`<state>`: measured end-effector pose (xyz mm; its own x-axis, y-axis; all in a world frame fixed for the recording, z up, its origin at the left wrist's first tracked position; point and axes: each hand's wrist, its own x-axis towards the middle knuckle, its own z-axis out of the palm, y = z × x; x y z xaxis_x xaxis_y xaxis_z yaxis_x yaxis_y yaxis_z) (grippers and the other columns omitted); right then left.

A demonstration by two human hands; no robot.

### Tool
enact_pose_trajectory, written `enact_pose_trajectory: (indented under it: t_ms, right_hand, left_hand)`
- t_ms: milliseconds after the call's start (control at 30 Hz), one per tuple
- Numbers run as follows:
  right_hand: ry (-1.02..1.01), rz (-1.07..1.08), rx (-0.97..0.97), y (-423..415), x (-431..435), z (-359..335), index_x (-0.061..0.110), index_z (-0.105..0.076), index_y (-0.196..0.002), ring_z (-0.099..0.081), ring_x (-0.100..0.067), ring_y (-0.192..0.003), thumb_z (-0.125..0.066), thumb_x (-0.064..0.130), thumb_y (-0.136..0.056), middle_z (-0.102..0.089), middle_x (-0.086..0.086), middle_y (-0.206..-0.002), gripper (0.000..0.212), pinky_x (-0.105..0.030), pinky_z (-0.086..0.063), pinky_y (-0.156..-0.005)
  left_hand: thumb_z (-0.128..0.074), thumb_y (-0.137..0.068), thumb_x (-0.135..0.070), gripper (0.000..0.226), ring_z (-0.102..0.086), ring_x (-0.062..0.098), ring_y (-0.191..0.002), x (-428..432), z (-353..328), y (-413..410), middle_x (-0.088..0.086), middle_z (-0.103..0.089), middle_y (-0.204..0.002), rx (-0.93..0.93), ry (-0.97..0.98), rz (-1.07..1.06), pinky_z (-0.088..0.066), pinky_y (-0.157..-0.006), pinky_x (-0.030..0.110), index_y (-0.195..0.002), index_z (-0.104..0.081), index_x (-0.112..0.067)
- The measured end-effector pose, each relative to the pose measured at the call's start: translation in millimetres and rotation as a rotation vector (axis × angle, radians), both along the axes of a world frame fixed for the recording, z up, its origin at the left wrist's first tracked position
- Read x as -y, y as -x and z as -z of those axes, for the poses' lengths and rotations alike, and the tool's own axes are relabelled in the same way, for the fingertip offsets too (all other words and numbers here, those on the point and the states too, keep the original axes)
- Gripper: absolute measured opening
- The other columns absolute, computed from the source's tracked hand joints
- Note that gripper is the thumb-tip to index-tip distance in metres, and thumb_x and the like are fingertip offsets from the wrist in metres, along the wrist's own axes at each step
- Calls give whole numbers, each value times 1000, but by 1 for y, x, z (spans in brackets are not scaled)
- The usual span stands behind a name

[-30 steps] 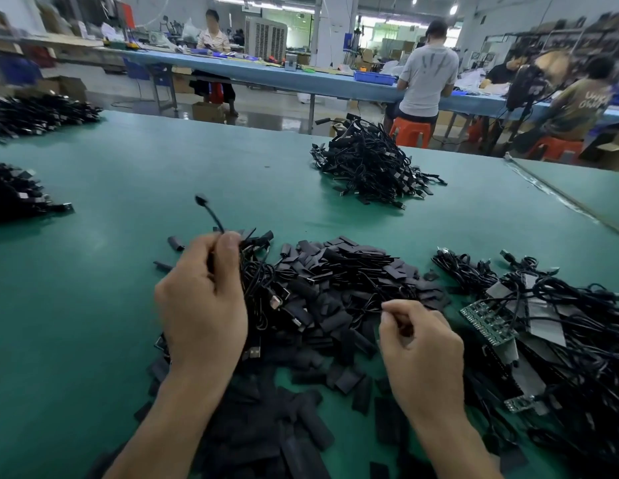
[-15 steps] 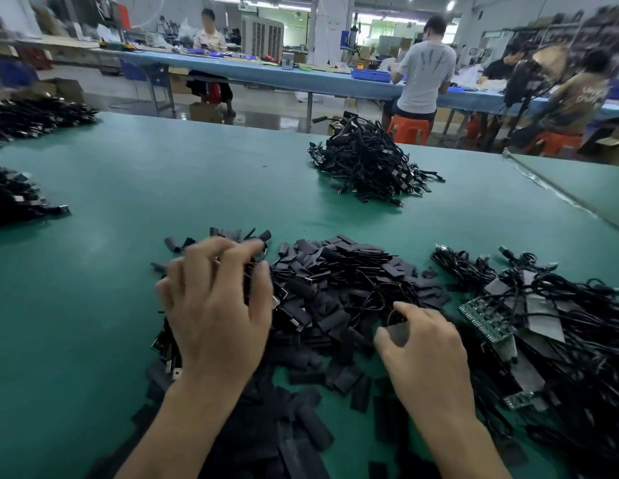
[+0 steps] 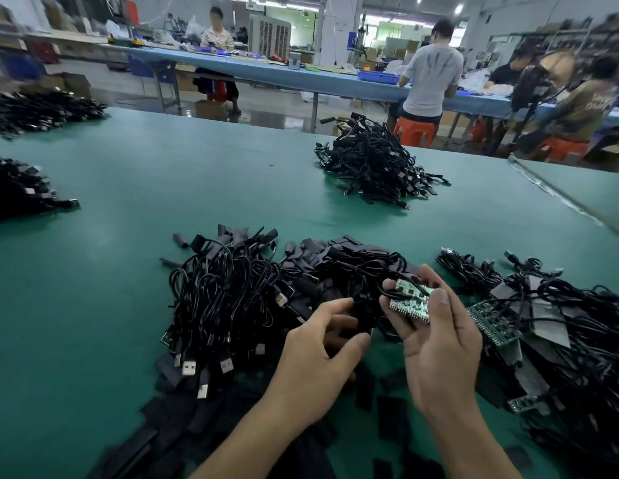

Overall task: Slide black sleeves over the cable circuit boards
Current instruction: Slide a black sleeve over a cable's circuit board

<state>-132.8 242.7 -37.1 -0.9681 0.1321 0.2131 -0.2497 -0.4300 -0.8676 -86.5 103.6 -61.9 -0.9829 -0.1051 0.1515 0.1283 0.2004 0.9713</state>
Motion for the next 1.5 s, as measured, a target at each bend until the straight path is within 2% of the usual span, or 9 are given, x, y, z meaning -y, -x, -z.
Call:
enact_pose_trajectory:
  t_ms: [233,567,667,800,933,1033,1133,1367,1500]
  right_hand:
    - [-77,-151,69,-2,3,5,17,-77,-99,-69,-30,-100,-53,26,-89,-73,-14,-106,27,-37,-59,-80]
    - [-176,-180,37,-7,7,3,24,-77,-100,-69,-17,-88,-63,40,-82,-74,-4,-96,28,-33,-57,-73]
    - [-154,-186,46,-8,7,3,26,-77,-94,-69,-15,-85,-67,43,-75,-73,-1,-91,27,-32,-58,-72]
    - [-117,-217,77,-8,8,3,24,-75,-83,-68,-15,-79,-70,37,-76,-71,-2,-84,16,-32,-59,-71]
    - [-18,-334,177,-10,10,1,18,-71,-75,-63,-20,-71,-65,17,-79,-66,-11,-80,7,-30,-57,-62]
    - [15,-345,240,-10,7,1,13,-67,-95,-59,-17,-63,-58,-1,-86,-63,-11,-76,19,-26,-51,-52]
    - [38,-384,223,-10,8,3,17,-65,-119,-65,-18,-67,-52,-8,-90,-66,-8,-78,41,-26,-55,-59]
    - [-835,-17,-138,-16,7,4,39,-59,-115,-62,-7,-67,-65,11,-78,-69,9,-82,47,-20,-51,-62]
    - [-1132,360,-456,-19,8,1,27,-55,-132,-46,-4,-100,-53,28,-80,-48,12,-112,52,-9,-35,-91]
  left_hand:
    - [-68,-94,-31,40,-71,18,-81,1,-1,4,-1,-70,-99,32,-99,-6,-59,-56,30,-133,-59,-32]
    - [-77,-68,-55,40,-49,6,-62,2,-1,6,-6,-50,-84,-35,-183,-117,-50,-56,22,-100,-54,-48]
    - [-79,-71,-46,40,-65,11,-68,2,-1,6,-5,-59,-94,-41,-268,-81,-53,-52,26,-104,-56,-46]
    - [-76,-78,-40,36,-73,22,-87,3,1,9,-5,-69,-102,-49,-315,-69,-57,-57,29,-111,-61,-41]
    - [-82,-81,-26,29,-72,22,-70,3,1,8,-5,-62,-85,-79,-358,-195,-56,-54,29,-95,-59,-33]
    - [-80,-79,-37,35,-67,22,-54,4,-3,7,-3,-62,-63,-62,-368,-255,-54,-49,30,-81,-52,-15]
    - [-73,-84,-46,29,-73,24,-67,2,-7,6,6,-73,-72,-36,-317,-131,-57,-56,30,-79,-69,-17]
    - [-54,-102,-18,17,-70,23,-78,3,-3,5,2,-73,-86,-142,-105,-108,-59,-71,46,-97,-69,-24]
    - [-49,-104,-18,20,-68,19,-63,5,-1,4,-2,-66,-79,-265,68,-59,-57,-53,42,-114,-62,-30]
